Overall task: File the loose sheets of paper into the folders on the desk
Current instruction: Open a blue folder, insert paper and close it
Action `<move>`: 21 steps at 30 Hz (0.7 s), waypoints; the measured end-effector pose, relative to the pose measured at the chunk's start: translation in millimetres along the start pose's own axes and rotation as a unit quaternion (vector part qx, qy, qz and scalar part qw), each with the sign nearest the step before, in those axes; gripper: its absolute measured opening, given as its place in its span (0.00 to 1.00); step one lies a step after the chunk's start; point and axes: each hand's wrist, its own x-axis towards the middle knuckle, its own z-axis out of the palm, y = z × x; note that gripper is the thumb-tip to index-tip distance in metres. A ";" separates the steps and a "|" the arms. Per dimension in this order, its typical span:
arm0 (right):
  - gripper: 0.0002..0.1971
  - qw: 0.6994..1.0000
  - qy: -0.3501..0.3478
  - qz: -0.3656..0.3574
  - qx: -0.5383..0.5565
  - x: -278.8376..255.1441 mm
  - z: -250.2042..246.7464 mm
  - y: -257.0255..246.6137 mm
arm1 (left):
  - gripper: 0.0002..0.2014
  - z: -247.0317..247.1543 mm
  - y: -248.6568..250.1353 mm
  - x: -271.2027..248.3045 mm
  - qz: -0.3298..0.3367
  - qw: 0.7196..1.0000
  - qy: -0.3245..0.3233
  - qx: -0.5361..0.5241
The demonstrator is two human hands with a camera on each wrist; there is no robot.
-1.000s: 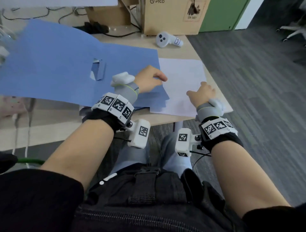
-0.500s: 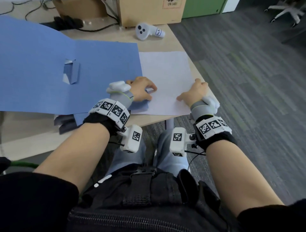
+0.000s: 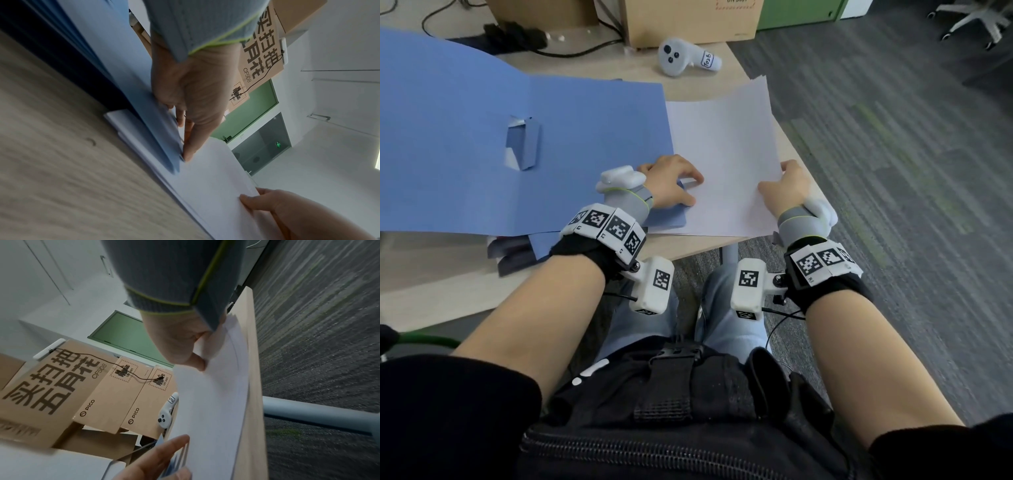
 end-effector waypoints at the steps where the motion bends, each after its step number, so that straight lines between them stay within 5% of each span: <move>1: 0.22 1.000 0.002 -0.007 -0.009 -0.7 -1.2 -0.8 | 0.22 0.0 -0.5 0.2 0.000 1.000 0.000 -0.002; 14: 0.25 0.998 0.021 -0.016 -0.061 16.9 18.0 7.0 | 0.23 1.9 -0.8 1.1 -0.003 1.000 -0.001 -0.002; 21: 0.18 0.990 0.041 -0.024 -0.133 20.8 18.7 12.6 | 0.24 2.2 1.1 1.5 -0.003 1.000 -0.001 -0.004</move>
